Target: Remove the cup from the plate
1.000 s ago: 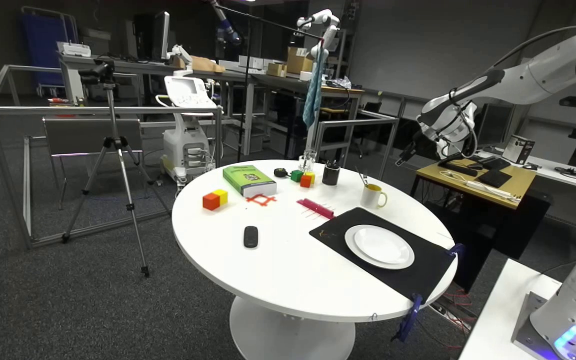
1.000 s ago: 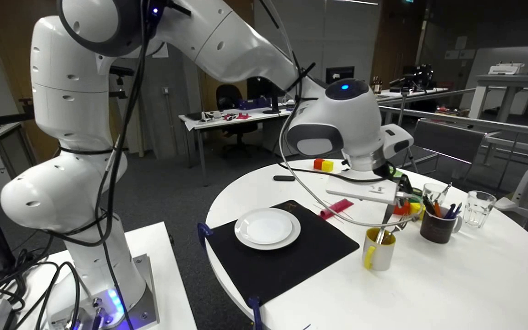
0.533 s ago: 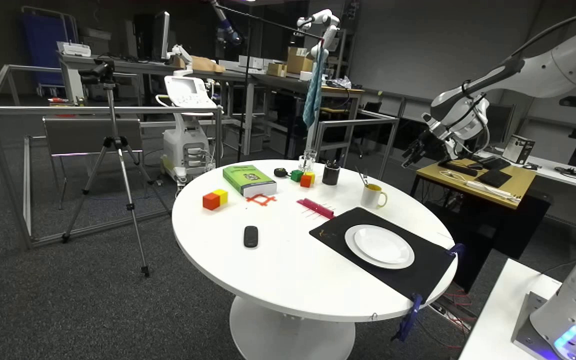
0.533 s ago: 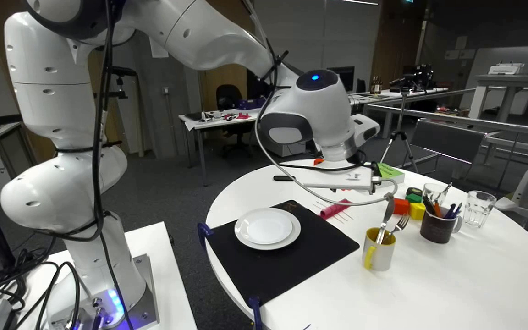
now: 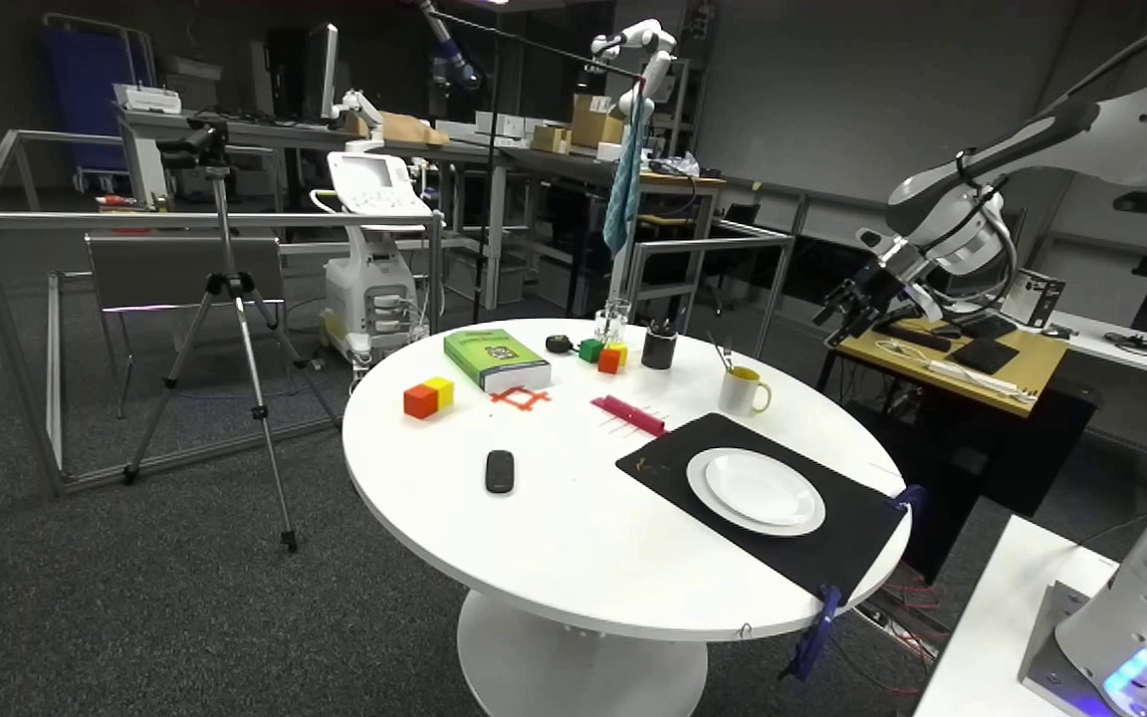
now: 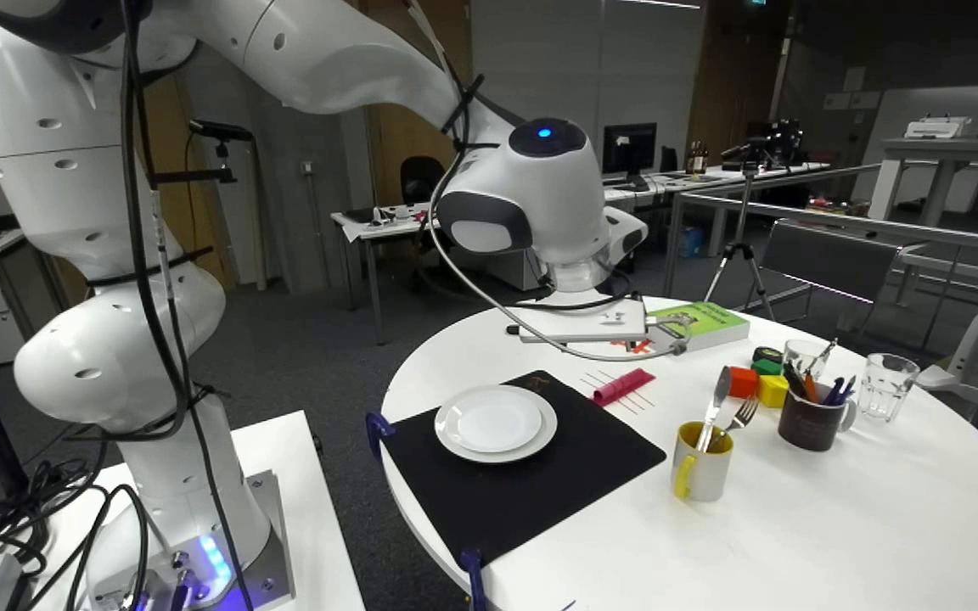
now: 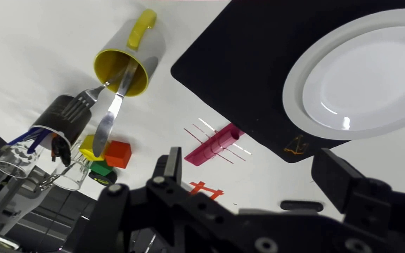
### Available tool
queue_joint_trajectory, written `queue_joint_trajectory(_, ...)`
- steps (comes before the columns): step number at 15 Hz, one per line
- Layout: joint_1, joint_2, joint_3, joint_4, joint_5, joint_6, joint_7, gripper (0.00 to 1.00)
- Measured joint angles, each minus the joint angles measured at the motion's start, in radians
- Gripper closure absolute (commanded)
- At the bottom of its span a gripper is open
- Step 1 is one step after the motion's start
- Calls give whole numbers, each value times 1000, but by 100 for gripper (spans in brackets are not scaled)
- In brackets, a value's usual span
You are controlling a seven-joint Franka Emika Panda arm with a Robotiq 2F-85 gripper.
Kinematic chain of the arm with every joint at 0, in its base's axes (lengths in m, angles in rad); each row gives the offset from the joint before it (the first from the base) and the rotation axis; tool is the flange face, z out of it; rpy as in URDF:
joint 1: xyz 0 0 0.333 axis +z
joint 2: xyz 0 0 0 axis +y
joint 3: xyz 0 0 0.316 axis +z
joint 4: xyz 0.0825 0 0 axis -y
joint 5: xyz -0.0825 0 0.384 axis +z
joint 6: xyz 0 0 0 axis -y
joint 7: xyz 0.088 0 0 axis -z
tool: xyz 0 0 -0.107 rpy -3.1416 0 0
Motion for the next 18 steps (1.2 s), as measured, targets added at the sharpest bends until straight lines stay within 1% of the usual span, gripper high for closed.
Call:
queue_joint_trajectory(3,81,-39,-86,-35,-79,-76,-4,0)
queue_joint_trajectory(7,135,-68,-156,-46,-204,-195,-4,0)
queue_joint_trajectory(11,157,-80,-188,-46,-301,-264,-4,0)
queue_joint_trajectory(16,164,-82,-194,-49,-428,-271,-1,0)
queue_joint_trajectory(18,167,-78,-197,-49,-431,-271,0,0)
